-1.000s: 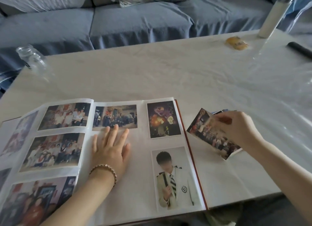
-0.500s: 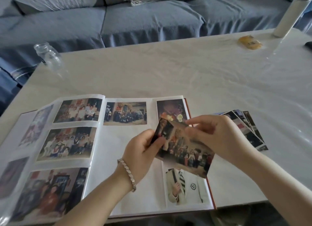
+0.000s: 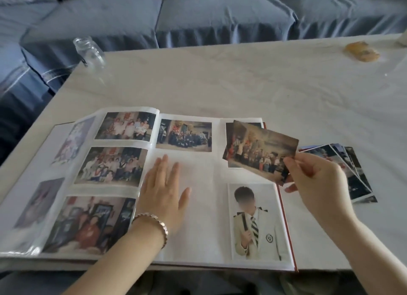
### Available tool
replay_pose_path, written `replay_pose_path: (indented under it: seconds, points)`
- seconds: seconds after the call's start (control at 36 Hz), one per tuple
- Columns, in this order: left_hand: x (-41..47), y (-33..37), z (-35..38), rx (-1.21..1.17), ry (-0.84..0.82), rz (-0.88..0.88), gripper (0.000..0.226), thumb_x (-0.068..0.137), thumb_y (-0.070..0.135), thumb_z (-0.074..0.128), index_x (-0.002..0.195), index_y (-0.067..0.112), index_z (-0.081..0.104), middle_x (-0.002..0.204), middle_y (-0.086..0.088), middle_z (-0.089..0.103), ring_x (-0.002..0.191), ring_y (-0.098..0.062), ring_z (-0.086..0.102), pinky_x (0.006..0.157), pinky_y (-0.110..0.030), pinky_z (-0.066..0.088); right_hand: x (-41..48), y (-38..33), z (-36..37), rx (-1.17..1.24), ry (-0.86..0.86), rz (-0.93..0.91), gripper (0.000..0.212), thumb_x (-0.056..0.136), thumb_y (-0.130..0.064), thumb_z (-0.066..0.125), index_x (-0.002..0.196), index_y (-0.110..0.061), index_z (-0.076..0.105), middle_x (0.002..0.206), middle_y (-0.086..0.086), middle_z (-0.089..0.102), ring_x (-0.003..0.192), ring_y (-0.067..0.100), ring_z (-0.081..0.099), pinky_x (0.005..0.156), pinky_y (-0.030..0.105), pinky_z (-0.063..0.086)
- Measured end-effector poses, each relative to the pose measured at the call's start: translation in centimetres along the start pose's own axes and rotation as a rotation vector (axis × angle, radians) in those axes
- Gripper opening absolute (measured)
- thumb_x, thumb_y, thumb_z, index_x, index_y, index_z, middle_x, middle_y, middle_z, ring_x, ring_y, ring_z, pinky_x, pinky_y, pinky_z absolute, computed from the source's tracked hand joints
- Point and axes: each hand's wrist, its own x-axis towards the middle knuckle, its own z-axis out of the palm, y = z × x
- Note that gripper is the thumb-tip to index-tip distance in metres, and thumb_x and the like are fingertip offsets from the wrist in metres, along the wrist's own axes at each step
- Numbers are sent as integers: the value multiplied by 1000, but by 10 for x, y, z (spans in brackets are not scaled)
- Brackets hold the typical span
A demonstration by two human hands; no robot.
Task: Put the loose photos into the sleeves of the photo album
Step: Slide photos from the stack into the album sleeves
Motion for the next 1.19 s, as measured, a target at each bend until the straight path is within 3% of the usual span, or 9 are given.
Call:
replay_pose_path:
  seconds: [0.06,0.08,0.17,0.22,0.42,0.58,0.89,1.03,1.19]
  points:
    - [-5,-1,10,94,-45,-40,74,86,65,-7,132,16,-35,137,-12,-43,131,-24,-32,105,-33,-18,1,3,0,-66,55,-49,14,89,-10,59,98,-16,67,63,-17,60,52,-2,62,44,14,47]
    - [-8,-2,15,85,-31,-65,77,79,68,-19,131,14,-34,138,-16,-40,133,-27,-27,109,-35,-16,1,4,1,-94,64,-64,14,88,-10,59,97,-13,69,61,-14,60,54,0,62,46,15,48]
    - [-10,-6,28,27,15,-71,84,91,58,-4,139,-4,26,144,-29,28,132,-39,31,109,-40,16,-2,9,6,-188,34,-106,14,87,-10,60,96,-6,71,60,-6,61,46,11,61,50,16,49]
    - [-11,-7,29,-12,-34,-60,80,95,53,6,129,-5,47,134,-29,46,123,-41,46,101,-41,23,-6,9,11,-206,-31,-111,13,87,-10,61,94,-6,71,61,-8,60,45,6,60,44,12,46]
    - [-12,-9,33,22,8,-69,80,94,56,9,131,-4,47,138,-25,43,127,-38,43,107,-35,10,-12,7,15,-62,-345,58,26,85,-7,62,77,-32,61,50,-16,63,45,3,62,42,13,48]
    - [-11,-8,32,17,36,-64,79,94,55,9,129,-4,49,137,-24,45,125,-37,44,108,-32,8,7,11,10,19,-515,292,9,86,-5,60,84,-11,67,51,1,66,40,9,60,41,19,49]
    - [-11,-11,40,30,120,-38,78,90,64,12,134,5,37,142,-24,39,131,-40,38,109,-35,8,23,-1,63,-121,-634,148,17,87,-21,64,70,-16,65,66,1,68,53,10,64,55,23,50]
    - [-11,-9,38,7,139,-29,76,90,63,7,133,7,38,140,-25,41,129,-42,39,109,-36,8,26,-13,82,-45,-687,210,14,88,-18,63,82,-6,68,60,3,67,48,9,63,45,16,47]
    - [-11,-10,39,0,140,-26,75,90,62,7,132,9,38,140,-25,42,129,-42,40,108,-37,9,25,-9,81,43,-558,219,6,88,-11,62,83,-15,62,60,-1,66,43,3,60,41,13,45]
